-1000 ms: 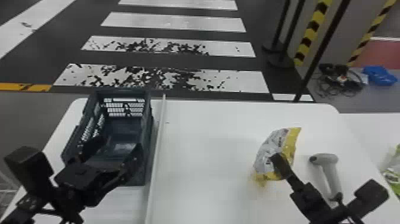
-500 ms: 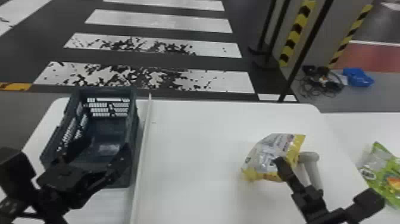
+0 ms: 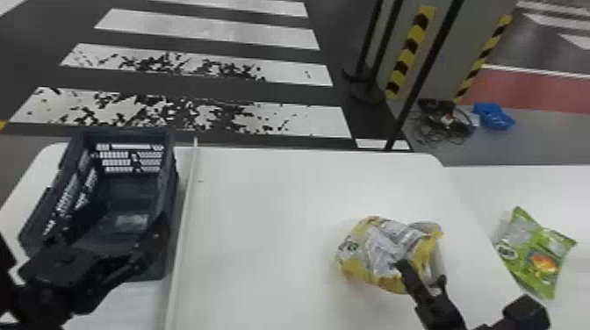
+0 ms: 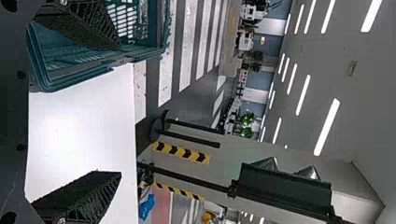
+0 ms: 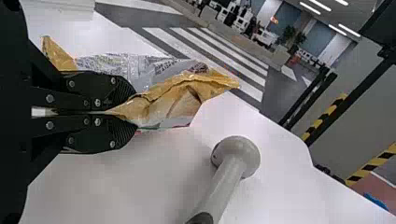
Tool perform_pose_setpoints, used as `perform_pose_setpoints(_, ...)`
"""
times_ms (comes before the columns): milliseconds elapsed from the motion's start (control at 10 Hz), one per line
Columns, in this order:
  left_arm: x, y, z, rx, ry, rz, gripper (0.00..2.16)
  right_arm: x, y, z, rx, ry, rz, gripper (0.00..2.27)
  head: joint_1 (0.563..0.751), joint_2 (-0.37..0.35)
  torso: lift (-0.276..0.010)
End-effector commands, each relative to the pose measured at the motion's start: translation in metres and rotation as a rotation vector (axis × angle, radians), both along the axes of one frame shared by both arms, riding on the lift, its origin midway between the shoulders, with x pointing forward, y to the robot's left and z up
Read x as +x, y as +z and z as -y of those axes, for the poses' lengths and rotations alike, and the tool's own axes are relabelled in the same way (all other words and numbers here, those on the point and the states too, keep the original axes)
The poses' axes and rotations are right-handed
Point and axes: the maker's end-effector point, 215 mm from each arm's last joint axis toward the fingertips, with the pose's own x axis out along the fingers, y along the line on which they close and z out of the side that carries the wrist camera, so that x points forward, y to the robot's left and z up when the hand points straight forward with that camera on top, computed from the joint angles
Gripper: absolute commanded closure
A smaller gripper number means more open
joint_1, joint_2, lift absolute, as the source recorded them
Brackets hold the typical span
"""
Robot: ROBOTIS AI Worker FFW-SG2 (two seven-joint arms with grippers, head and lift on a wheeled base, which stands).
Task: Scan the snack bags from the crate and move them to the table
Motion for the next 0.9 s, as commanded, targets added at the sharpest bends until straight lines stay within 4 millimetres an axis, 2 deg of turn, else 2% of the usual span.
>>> perform_pose_setpoints(0, 0.001, -0.003, 0.004, -0.001, -0.005, -0.004, 0.05, -0.016, -0.001, 0.002, -0.033, -0.009, -0.045, 1.21, 0.695, -0.203, -0.095)
perform_pose_setpoints(200, 0.003, -0.001, 0.013, 0.001, -0.017, 0.002, 0.05, -0.034, -0.008, 0.004, -0.055, -0.022, -0.098, 0.25, 0.695, -0.222, -0.095)
perform_pose_setpoints(300, 0.004, -0.001, 0.016, 0.003, -0.020, 0.004, 0.05, -0.040, -0.012, 0.008, -0.067, -0.032, -0.121, 0.03, 0.695, -0.232, -0.095)
perform_pose_setpoints(500, 0.003, 0.002, 0.020, 0.001, -0.027, 0.007, 0.05, -0.048, -0.016, 0.003, -0.074, -0.012, -0.161, 0.00, 0.695, -0.248, -0.095)
perform_pose_setpoints(800, 0.004, 0.001, 0.021, -0.006, -0.020, 0.008, 0.05, -0.068, -0.031, -0.032, -0.061, 0.094, -0.247, 0.01, 0.695, -0.239, -0.095)
